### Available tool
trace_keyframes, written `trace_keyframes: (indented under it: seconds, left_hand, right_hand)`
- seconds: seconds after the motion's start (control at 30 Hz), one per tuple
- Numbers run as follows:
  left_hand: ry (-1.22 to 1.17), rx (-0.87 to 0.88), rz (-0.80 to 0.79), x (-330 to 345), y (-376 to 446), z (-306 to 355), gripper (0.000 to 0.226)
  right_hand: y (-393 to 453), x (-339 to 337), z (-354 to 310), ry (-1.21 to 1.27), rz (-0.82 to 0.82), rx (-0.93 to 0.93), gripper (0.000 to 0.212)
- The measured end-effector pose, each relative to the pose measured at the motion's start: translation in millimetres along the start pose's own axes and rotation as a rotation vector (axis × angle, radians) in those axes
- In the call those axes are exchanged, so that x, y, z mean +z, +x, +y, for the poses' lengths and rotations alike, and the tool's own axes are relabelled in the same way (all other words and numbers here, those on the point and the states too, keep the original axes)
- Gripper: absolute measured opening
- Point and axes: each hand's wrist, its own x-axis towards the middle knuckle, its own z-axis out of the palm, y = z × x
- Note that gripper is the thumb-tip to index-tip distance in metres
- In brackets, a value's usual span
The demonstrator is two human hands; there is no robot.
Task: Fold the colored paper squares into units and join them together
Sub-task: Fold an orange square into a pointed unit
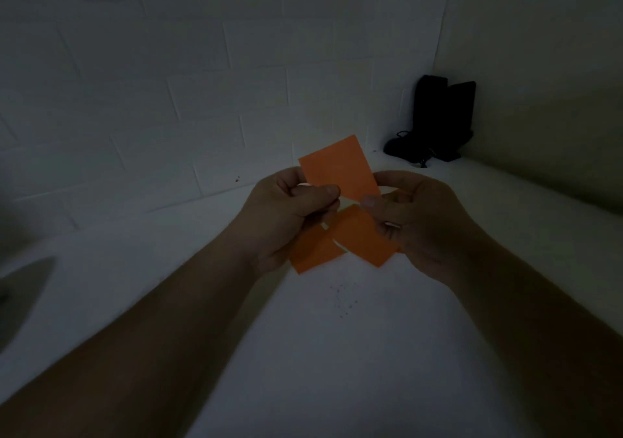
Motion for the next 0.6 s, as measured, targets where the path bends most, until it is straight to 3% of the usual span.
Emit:
trace_keyframes:
  seconds: [0.3, 0.37, 0.47, 0.6]
  left_hand:
    - [0.043, 0.071, 0.012, -4.6, 2.1, 0.8, 0.028]
    - [0.172, 0.167, 0.023, -7.1, 2.4, -1.8, 0.019]
    - [0.479, 0.392, 0.097, -8.7, -0.2, -1.4, 0.015]
    - [0.583, 0.562, 0.091, -8.9, -4.7, -1.9, 0.020]
  right_hand:
    - [0.2, -1.3, -3.1, -0.012, -0.015, -0.030, 0.028]
    - [-0.8, -1.6, -5.0, -0.073, -0.023, -0.046, 0.026]
    - [-0.6, -3.7, -6.2, -0.363, 0.046, -0.123, 0.031]
    - [-2.4, -4.7, -3.9, -0.604, 0.179, -0.348, 0.048]
